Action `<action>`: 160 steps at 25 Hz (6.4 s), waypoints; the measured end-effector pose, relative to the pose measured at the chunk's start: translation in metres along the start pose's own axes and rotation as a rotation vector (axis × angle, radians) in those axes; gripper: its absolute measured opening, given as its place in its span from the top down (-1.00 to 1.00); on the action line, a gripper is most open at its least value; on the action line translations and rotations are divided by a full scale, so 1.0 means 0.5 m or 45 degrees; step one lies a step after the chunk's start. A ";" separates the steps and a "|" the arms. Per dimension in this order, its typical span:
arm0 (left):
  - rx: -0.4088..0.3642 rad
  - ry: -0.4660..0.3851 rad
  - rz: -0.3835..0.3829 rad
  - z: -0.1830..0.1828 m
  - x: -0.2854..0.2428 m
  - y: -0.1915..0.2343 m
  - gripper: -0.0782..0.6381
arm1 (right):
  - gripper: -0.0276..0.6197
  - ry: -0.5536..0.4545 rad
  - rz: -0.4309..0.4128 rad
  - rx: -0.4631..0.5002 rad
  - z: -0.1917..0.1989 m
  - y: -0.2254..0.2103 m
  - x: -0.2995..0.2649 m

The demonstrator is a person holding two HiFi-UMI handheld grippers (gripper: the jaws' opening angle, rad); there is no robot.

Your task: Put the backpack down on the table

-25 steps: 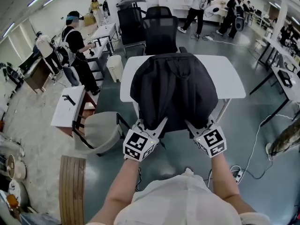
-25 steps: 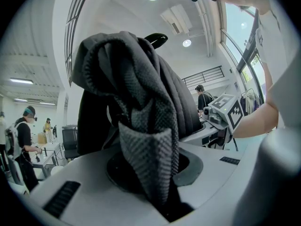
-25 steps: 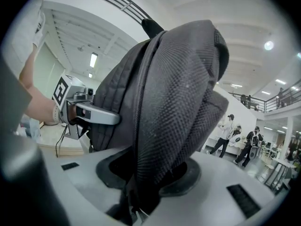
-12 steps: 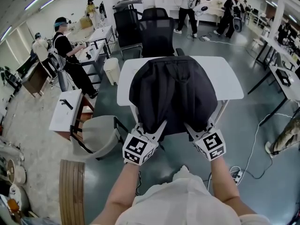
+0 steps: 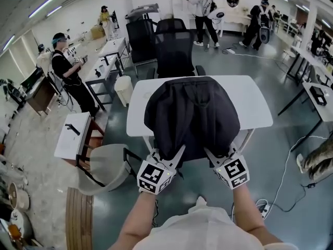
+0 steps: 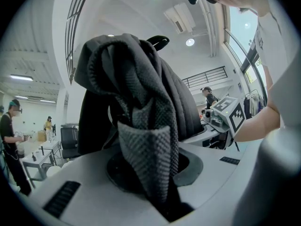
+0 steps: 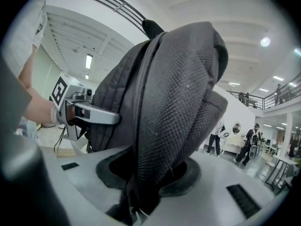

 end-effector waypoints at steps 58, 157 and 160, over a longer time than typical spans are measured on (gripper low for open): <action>-0.002 0.004 0.074 -0.025 -0.680 0.419 0.52 | 0.45 -0.005 0.079 -0.058 -0.031 -0.635 -0.450; 0.237 0.484 -0.166 0.485 -1.033 0.538 0.06 | 0.02 0.224 -0.067 -0.462 0.448 -0.873 -0.759; 0.224 0.489 -0.167 0.481 -1.021 0.539 0.03 | 0.01 0.224 -0.062 -0.471 0.444 -0.873 -0.748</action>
Point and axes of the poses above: the fingertips, and each gripper's own axes: x backward along the fingers, y to its left, z out of its underside, the point moved 3 cm from there along x, backward along the fingers, and after that the axes turned 15 degrees about -z, right-handed, at the moved point
